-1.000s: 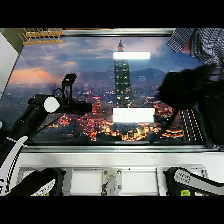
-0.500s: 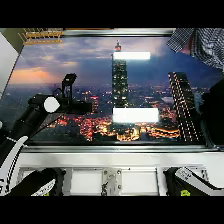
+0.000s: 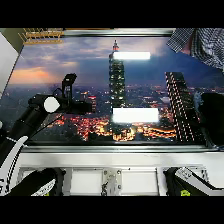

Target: Fold the clothes and pants, and hang the long-sleeved shirts on hangers.

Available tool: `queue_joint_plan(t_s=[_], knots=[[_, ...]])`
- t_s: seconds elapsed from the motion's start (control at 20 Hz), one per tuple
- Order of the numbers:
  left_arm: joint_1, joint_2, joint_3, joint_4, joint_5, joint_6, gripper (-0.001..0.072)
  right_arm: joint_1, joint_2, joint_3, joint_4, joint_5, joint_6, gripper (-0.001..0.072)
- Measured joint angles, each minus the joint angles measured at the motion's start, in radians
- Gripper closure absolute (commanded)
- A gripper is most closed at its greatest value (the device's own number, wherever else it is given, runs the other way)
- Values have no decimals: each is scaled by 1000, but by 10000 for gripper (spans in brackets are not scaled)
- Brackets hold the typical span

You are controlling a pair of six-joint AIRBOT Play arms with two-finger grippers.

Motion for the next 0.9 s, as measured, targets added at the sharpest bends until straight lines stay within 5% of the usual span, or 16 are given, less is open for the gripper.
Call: queue_joint_plan(t_s=[0.05, 0.2, 0.55, 0.9], knots=[[0, 0, 0, 0, 0, 0, 703, -1, 0, -5, -26, 8, 5, 43], [0, 0, 0, 0, 0, 0, 703, 0, 7, -8, -64, 20, 26, 199], [0, -4, 0, 0, 0, 0, 702, 146, 254, -10, 97, -154, 25, 198], [0, -55, 0, 0, -17, 0, 702, 671, 380, -116, 319, -177, -10, 199]])
